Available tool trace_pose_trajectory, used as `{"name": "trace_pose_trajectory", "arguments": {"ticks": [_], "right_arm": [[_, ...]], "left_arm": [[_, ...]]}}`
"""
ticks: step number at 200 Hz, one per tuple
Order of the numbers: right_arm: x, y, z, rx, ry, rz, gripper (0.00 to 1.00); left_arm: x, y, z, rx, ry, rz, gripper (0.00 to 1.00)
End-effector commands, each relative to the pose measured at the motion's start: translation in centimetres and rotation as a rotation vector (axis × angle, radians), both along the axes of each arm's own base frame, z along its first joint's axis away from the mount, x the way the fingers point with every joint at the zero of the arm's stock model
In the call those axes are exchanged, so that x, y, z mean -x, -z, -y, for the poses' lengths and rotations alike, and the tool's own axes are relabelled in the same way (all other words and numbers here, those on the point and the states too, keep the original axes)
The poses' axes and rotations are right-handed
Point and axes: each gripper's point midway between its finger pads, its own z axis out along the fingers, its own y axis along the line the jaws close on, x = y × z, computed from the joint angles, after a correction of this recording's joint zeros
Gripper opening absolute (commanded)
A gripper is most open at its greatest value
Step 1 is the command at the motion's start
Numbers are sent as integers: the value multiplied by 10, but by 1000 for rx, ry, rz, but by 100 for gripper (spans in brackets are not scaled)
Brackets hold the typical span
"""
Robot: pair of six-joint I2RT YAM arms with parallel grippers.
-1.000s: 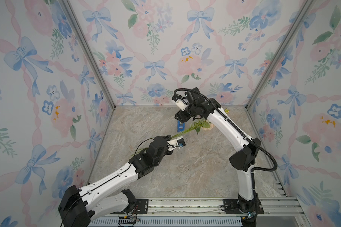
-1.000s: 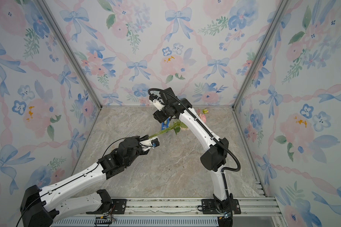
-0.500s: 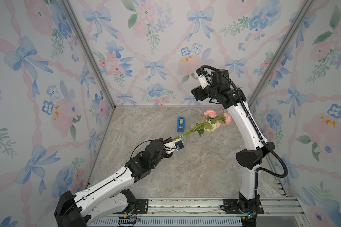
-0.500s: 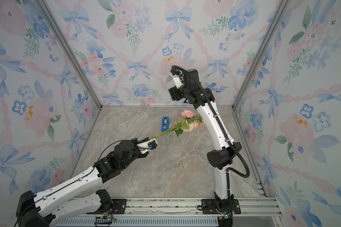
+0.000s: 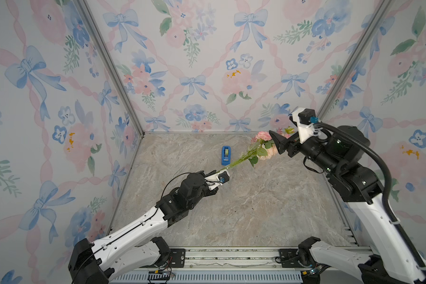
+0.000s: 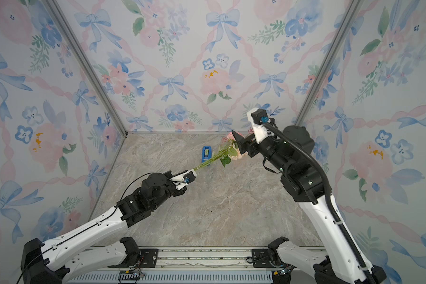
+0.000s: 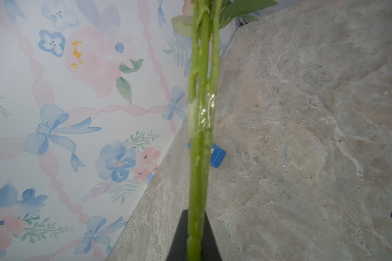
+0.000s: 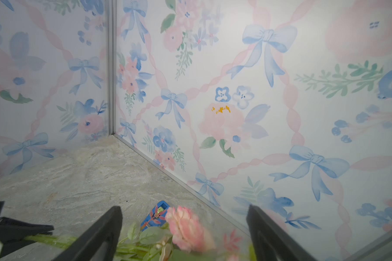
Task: Wrap bouquets with tape
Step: Wrap the tape around the bouquet.
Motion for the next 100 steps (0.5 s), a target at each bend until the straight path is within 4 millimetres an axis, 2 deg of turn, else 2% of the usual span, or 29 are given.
{"name": "trace_pose_trajectory", "arguments": {"ticks": [1, 22, 42, 60, 80, 100], "right_arm": [[34, 33, -26, 38, -211, 82, 91], [68, 91, -43, 88, -394, 51, 89], [84, 140, -62, 99, -531, 6, 89], [78, 171, -75, 74, -552, -29, 91], [67, 191, -90, 41, -594, -90, 92], [48, 207, -103, 53, -575, -125, 93]], "left_arm": [[0, -28, 4, 106, 1, 22, 0], [3, -34, 1, 133, 2, 28, 0], [8, -42, -1, 185, 5, 24, 0], [10, -48, -2, 204, 8, 30, 0], [11, -53, -5, 219, -1, 36, 0], [13, -58, -7, 227, 3, 42, 0]]}}
